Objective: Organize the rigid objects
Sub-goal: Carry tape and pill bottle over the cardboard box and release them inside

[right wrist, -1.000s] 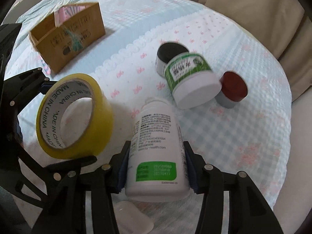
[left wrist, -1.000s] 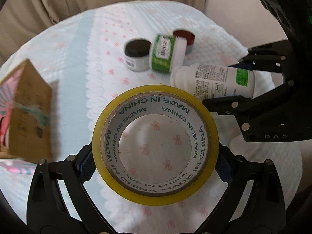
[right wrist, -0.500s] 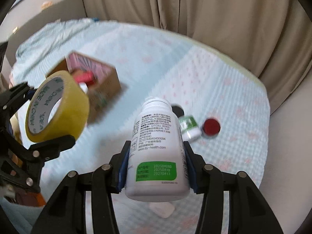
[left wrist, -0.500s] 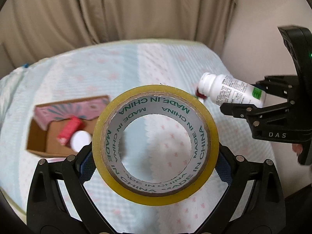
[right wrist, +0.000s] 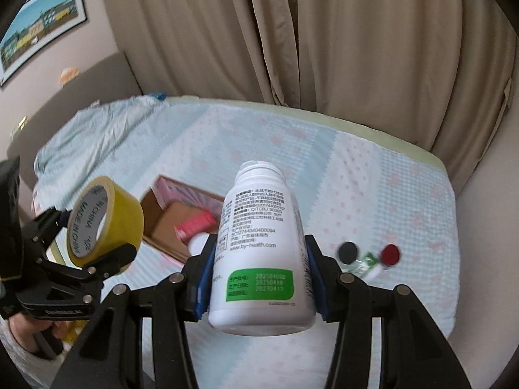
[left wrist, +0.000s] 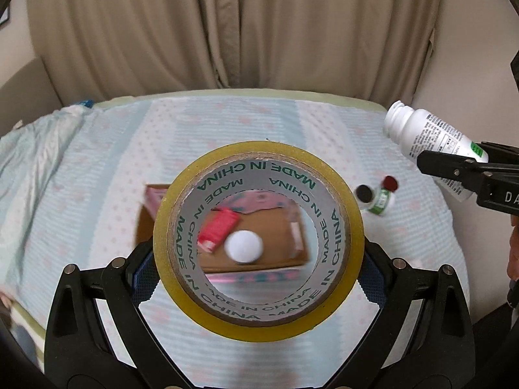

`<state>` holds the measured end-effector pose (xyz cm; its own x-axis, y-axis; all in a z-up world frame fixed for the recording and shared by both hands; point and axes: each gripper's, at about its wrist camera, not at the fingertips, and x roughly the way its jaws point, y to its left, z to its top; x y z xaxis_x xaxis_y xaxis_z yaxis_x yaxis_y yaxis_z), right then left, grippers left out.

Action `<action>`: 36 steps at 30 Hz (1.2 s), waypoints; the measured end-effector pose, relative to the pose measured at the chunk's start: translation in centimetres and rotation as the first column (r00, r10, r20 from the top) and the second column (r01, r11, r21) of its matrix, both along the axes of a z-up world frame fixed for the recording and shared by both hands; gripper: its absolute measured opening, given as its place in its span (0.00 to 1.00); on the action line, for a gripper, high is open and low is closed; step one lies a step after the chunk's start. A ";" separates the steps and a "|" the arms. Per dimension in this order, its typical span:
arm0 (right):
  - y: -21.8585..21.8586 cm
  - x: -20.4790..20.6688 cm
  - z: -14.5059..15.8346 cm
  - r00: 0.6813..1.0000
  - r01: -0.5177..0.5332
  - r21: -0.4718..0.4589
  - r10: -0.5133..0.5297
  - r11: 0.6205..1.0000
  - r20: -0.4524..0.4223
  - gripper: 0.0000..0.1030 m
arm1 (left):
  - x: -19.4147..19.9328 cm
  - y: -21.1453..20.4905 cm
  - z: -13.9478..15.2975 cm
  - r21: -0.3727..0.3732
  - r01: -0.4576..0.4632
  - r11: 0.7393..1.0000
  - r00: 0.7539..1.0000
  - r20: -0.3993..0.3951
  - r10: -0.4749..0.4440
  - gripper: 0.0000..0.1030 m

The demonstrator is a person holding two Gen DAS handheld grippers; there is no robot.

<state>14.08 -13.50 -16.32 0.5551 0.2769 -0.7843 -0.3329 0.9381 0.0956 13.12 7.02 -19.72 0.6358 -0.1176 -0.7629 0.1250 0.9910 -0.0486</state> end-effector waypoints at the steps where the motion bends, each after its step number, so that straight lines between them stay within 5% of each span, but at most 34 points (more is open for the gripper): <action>1: 1.2 0.2 0.1 1.000 0.013 0.009 -0.013 1.000 -0.001 0.45 | 0.5 1.7 -0.1 -0.002 0.004 1.000 1.000 -0.009 -0.004 0.94; 9: 9.9 2.3 -1.3 0.986 0.154 0.070 -0.150 0.986 -0.067 0.45 | 4.7 11.7 -2.1 0.003 0.069 0.998 0.995 -0.067 -0.069 0.94; 15: 13.7 4.4 -4.2 0.955 0.273 0.077 -0.260 0.959 -0.143 0.45 | 8.3 15.4 -6.0 0.018 0.139 0.990 0.978 -0.160 -0.135 0.94; 22: 14.9 6.4 -8.7 0.906 0.374 0.030 -0.358 0.927 -0.227 0.45 | 12.1 15.0 -11.3 0.027 0.206 0.978 0.947 -0.258 -0.192 0.94; 36: 13.3 10.8 -22.2 0.841 0.385 -0.119 -0.401 0.915 -0.364 0.45 | 18.2 11.6 -23.0 0.056 0.280 0.959 0.883 -0.406 -0.234 0.94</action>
